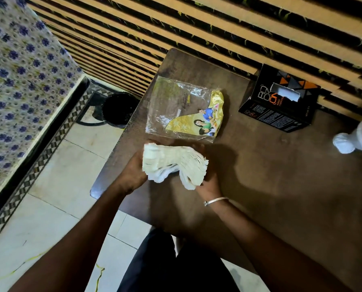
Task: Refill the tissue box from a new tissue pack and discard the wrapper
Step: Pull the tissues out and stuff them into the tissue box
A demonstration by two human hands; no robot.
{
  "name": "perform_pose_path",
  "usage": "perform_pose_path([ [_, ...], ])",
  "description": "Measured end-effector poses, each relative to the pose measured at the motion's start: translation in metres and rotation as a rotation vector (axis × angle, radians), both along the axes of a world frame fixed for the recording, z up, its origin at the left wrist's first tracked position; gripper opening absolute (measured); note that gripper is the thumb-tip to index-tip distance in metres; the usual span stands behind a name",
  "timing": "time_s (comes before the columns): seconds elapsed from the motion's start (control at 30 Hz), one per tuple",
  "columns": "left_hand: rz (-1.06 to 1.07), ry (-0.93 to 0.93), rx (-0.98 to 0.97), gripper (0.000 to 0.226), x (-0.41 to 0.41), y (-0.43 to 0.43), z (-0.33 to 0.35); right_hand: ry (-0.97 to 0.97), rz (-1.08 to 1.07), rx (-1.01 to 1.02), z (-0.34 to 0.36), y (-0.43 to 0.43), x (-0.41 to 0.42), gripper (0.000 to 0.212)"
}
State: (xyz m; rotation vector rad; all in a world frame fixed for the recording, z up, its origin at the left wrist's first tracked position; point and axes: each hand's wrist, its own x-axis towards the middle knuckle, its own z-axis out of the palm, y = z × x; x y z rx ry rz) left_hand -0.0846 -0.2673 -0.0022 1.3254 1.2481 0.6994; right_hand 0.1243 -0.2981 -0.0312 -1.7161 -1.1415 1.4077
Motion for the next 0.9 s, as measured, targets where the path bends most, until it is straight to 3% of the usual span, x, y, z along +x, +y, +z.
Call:
perform_pose_path([
  [0.03, -0.006, 0.021, 0.036, 0.036, 0.002, 0.000, 0.001, 0.008, 0.035, -0.052, -0.002, -0.003, 0.002, 0.031],
  [0.07, -0.010, 0.047, 0.060, 0.051, 0.004, 0.002, 0.002, 0.003, 0.029, -0.102, -0.002, -0.003, 0.003, 0.037],
  [0.13, -0.013, 0.083, 0.072, 0.066, 0.006, 0.003, -0.001, -0.060, 0.033, 0.045, -0.002, -0.004, 0.004, 0.033],
  [0.23, -0.009, 0.068, 0.084, 0.038, 0.007, 0.002, 0.003, -0.041, 0.093, 0.067, -0.015, 0.002, 0.004, 0.017],
  [0.3, 0.027, -0.030, 0.046, 0.038, 0.007, 0.002, 0.006, -0.069, 0.091, 0.001, -0.011, 0.006, 0.008, 0.017],
  [0.37, 0.106, -0.100, -0.084, 0.036, 0.001, 0.005, -0.003, 0.048, 0.045, -0.038, -0.008, 0.008, 0.010, 0.006],
  [0.43, 0.138, -0.067, -0.202, 0.039, -0.003, 0.012, -0.016, 0.181, -0.021, -0.138, -0.004, 0.015, 0.008, 0.030],
  [0.5, 0.104, -0.026, -0.279, 0.047, -0.006, 0.019, -0.028, 0.169, -0.094, -0.290, -0.004, 0.022, 0.002, 0.043],
  [0.67, 0.067, 0.040, -0.408, 0.055, -0.010, 0.030, -0.049, 0.034, -0.047, -0.474, -0.014, 0.026, -0.005, 0.050],
  [0.73, 0.100, 0.160, -0.364, 0.057, -0.005, 0.034, -0.048, -0.069, -0.041, -0.469, -0.019, 0.023, -0.008, 0.061],
  [0.83, 0.179, 0.509, -0.155, 0.051, 0.003, 0.029, -0.048, -0.259, -0.155, -0.284, -0.019, 0.016, -0.019, 0.052],
  [0.9, 0.174, 0.684, -0.016, 0.052, 0.009, 0.023, -0.051, -0.315, -0.208, -0.185, -0.017, 0.013, -0.027, 0.056],
])
